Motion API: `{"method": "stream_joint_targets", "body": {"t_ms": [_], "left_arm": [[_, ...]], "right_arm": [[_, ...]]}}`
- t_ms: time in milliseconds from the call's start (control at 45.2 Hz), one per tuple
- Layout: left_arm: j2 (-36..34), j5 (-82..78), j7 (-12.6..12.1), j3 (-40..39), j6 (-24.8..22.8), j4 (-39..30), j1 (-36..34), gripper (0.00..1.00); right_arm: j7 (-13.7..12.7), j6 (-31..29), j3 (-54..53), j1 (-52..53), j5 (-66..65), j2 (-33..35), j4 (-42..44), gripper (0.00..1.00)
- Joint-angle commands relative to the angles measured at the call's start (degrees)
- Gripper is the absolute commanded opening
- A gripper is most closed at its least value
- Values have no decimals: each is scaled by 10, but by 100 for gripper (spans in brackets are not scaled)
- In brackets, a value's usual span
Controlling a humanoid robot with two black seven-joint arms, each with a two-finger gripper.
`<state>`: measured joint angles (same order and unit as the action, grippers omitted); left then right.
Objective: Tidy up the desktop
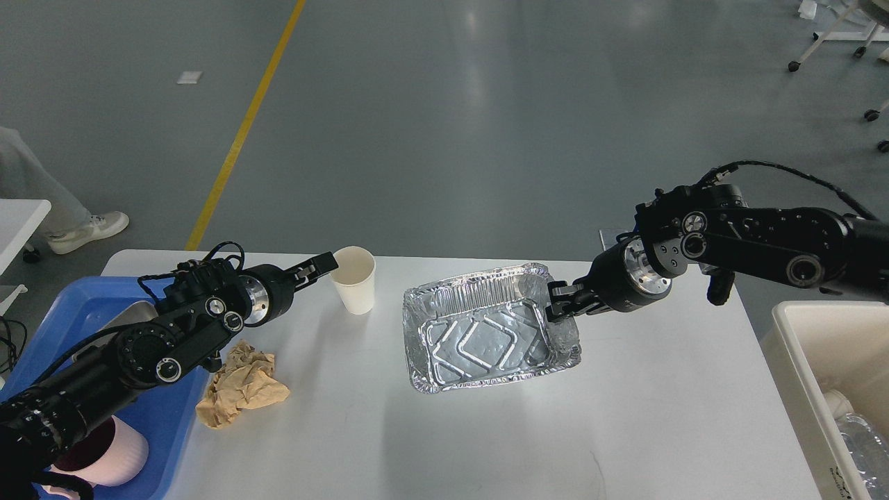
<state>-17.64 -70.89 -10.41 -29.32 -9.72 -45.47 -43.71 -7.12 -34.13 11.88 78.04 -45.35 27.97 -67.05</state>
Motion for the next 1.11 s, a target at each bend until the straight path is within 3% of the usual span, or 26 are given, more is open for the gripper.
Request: {"method": "stream_joint_targets", "body": {"t_ms": [0,310,664,863,1085], "left_arm": [[20,0,0,6,0,22,-10,76],[37,6,0,20,0,45,-10,46],[40,10,4,20,-14,52,-18,21],[37,11,9,20,-34,52,-25,12],[28,10,26,15,-94,40,-43,12]], "right_arm": [[0,0,0,-3,-2,-1,1,0],[0,0,0,-3,-2,2,0,0],[0,0,0,-3,-2,2,0,0],[0,0,0,-3,-2,2,0,0],[0,0,0,-3,-2,3,0,0]]}}
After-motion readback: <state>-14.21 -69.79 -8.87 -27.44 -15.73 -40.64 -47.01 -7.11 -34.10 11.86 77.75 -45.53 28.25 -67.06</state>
